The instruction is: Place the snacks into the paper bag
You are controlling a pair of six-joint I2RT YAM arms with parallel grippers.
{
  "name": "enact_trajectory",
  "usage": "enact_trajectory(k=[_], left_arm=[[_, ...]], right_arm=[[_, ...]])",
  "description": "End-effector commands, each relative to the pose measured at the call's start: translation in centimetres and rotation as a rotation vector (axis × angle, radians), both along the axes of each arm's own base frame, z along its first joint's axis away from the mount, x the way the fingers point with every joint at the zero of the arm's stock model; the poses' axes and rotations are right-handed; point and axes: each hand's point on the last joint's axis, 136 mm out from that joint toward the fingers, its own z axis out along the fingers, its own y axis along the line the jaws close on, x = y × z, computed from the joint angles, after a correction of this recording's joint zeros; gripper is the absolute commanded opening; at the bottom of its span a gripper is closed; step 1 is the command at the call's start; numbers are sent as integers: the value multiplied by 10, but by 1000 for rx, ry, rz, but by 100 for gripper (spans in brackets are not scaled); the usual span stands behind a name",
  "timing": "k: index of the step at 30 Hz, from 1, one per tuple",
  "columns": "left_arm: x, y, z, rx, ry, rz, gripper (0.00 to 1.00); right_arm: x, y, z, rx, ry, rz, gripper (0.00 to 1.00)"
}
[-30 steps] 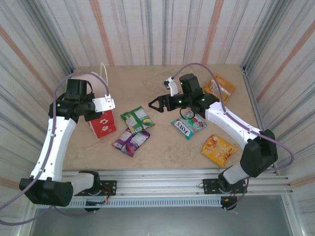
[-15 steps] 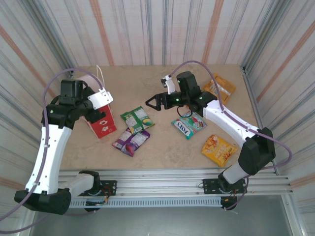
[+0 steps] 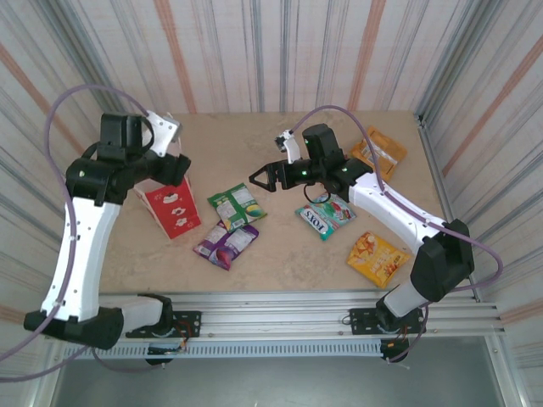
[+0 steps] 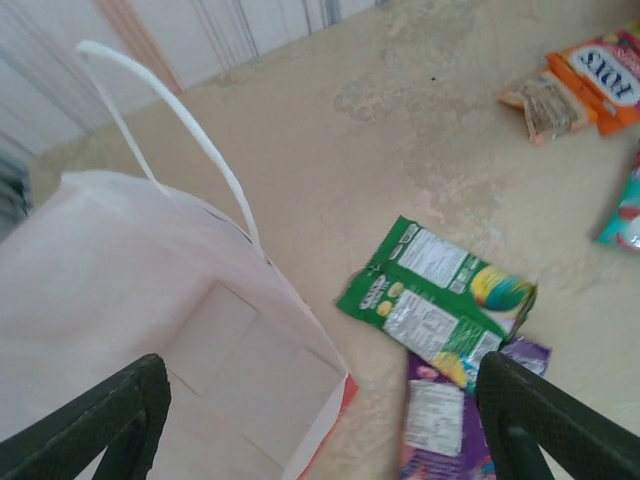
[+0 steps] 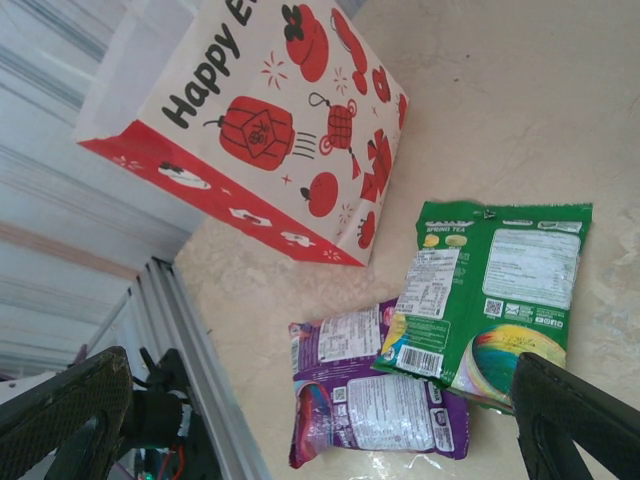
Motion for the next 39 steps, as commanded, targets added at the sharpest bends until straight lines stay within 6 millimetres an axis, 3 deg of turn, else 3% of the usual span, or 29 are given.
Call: enact_trajectory(k=[1,10,23,26,31,34,39], left_arm=[[-6,1,-17,-116,169,170,81],[3,3,-57,-28,347,314,76],[45,1,-95,4,375,391,64],[52,1,-99,12,369,400,55],[56,3,-95,28,326,384,17],[50,1,-89,38,325,330,8],[36,-4,-87,82,336,198,3]], right_arm=[[-1,5,12,18,-10,15,99],[-4,-4,7,-27,-24,10,99],[-8,-11,1,-43,-22,-4,99],[-8,-13,1,-46,-25,-10,99],[-9,-16,0,-48,-25,-17,99],[-11,-17,-2,-48,-21,-22,99],[-15,-20,-3,-48,-10,-23,99]])
